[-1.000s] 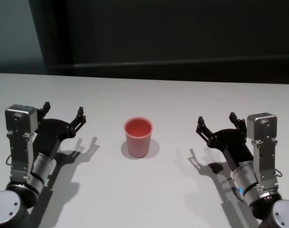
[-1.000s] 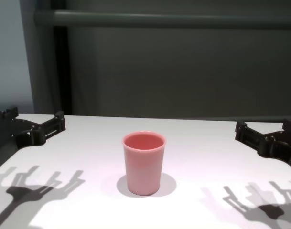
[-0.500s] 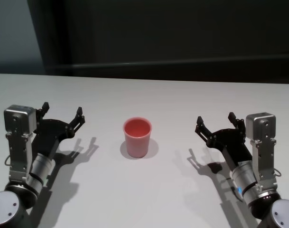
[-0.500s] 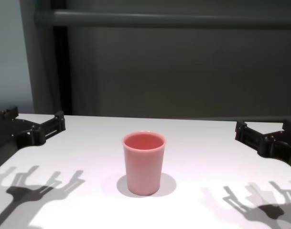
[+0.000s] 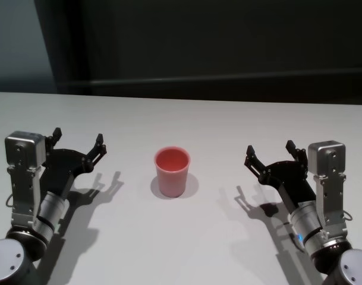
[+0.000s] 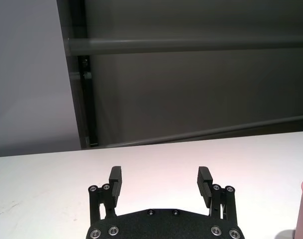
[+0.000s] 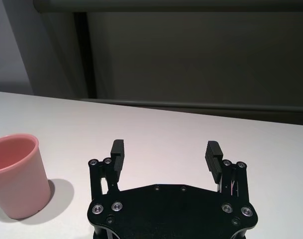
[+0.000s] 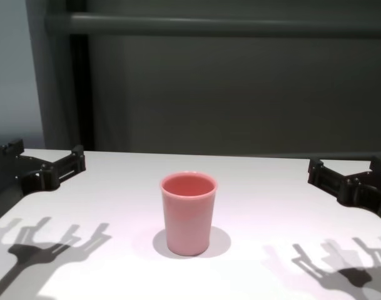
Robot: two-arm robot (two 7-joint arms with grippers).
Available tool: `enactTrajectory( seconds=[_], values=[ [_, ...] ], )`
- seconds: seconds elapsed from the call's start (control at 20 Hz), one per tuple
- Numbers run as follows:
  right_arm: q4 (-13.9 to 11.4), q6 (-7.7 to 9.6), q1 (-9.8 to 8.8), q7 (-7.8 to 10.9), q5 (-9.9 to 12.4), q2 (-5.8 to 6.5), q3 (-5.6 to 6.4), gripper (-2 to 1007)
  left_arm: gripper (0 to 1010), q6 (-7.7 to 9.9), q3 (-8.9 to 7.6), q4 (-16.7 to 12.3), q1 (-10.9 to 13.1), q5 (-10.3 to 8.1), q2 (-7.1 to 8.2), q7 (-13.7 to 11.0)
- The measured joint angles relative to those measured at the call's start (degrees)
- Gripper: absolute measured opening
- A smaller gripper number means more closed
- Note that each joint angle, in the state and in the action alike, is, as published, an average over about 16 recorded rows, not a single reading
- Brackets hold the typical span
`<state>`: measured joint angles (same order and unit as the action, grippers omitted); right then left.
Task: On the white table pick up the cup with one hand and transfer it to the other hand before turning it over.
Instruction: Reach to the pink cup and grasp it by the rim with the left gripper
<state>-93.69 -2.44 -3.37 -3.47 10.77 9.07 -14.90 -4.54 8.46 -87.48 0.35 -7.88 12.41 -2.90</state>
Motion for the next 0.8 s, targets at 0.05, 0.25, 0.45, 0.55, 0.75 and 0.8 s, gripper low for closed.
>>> enactTrajectory(
  seconds=[0.05, 0.25, 0.45, 0.55, 0.75, 0.8],
  values=[
    [0.0, 0.0, 0.0, 0.0, 0.0, 0.0, 0.0, 1002, 1001, 0.0, 0.0, 0.0, 0.0, 0.0, 0.0, 0.0],
    [0.0, 0.0, 0.0, 0.0, 0.0, 0.0, 0.0, 1002, 1001, 0.0, 0.0, 0.0, 0.0, 0.0, 0.0, 0.0],
    [0.0, 0.0, 0.0, 0.0, 0.0, 0.0, 0.0, 1002, 1001, 0.0, -0.01, 0.0, 0.0, 0.02, -0.01, 0.0],
    [0.0, 0.0, 0.0, 0.0, 0.0, 0.0, 0.0, 1002, 1001, 0.03, -0.03, 0.0, 0.0, 0.11, -0.01, -0.1],
    [0.0, 0.0, 0.0, 0.0, 0.0, 0.0, 0.0, 1002, 1001, 0.23, -0.08, -0.1, 0.0, 0.71, 0.08, -0.4],
    [0.0, 0.0, 0.0, 0.0, 0.0, 0.0, 0.0, 1002, 1001, 0.3, -0.09, -0.2, 0.0, 0.93, 0.13, -0.5]
  ],
)
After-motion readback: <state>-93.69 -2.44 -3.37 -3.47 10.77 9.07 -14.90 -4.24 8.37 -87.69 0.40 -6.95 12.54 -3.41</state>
